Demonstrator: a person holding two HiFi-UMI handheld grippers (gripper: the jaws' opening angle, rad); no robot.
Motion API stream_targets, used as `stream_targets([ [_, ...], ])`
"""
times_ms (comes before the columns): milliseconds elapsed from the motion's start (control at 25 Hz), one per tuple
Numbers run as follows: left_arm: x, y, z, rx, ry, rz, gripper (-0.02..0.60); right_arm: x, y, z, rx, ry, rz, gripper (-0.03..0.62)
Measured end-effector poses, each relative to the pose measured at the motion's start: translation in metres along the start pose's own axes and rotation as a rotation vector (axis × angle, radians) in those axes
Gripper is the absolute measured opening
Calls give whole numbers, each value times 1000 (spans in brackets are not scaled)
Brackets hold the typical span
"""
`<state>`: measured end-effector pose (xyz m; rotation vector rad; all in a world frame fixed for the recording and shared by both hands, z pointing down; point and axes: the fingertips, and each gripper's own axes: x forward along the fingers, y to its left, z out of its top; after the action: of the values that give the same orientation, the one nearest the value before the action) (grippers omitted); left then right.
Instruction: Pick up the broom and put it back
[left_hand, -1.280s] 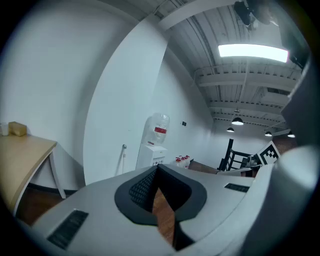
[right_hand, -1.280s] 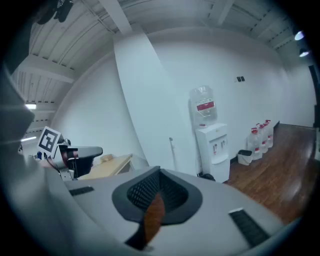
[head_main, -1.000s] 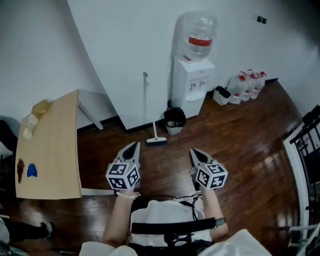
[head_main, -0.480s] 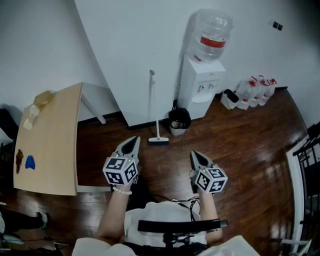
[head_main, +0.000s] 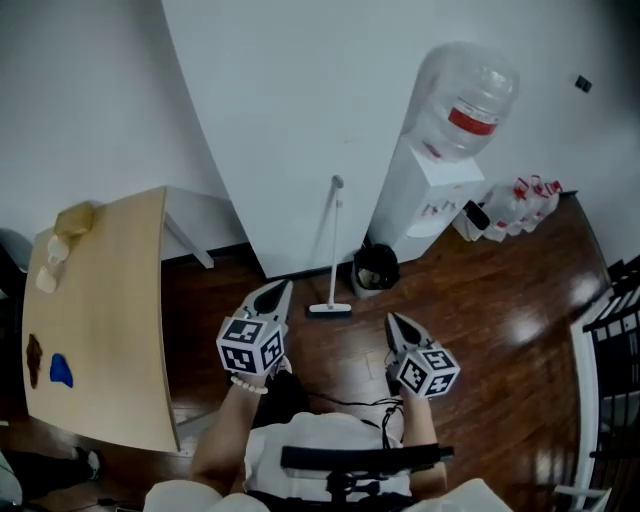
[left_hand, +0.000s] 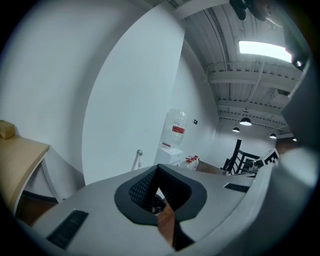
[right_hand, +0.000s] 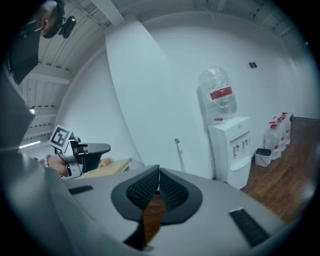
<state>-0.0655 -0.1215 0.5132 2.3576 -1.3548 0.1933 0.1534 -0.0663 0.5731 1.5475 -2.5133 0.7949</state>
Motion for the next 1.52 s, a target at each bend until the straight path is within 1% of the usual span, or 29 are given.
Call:
stream_targets([
  [40,7,15,8,3,7,-9,-6,19,5,5,2,3,5,21],
  [160,25,55,27,8,27,-35,-6,73,16,18,-5,7,-3,21],
  [320,45,88,36,5,49,-67,-6,127,23,28,-36,29,-17,21],
  [400,55,99,37,-9,59,-71,-6,148,18,32,-49,40,-33,23],
  [520,72,112,30,-50,71,-61,-6,182,-3,38,-52,54,-58,35],
  [560,77,115,27,-63,74,-53,-6,195,-10,38,-49,65,-62,85],
  [640,84,118,22,-87,77,-33,-6,223,-26,36,-49,106,-63,236],
  [680,87,117,20,-97,77,-23,-6,237,-34,34,-55,131,-64,287],
  [840,97,115,13,-126,83,19,-6,291,-72,29,-62,199,-91,302],
  [960,105,126,5,-149,99,63,-6,324,-92,32,-44,216,-111,302],
  [1160,112,146,-5,-180,121,128,-6,375,-106,35,-83,235,-113,302],
  [1320,108,156,-10,-201,123,170,-6,409,-116,37,-124,255,-132,299],
  [1520,99,167,-18,-230,132,204,-6,439,-126,46,-125,256,-155,278],
])
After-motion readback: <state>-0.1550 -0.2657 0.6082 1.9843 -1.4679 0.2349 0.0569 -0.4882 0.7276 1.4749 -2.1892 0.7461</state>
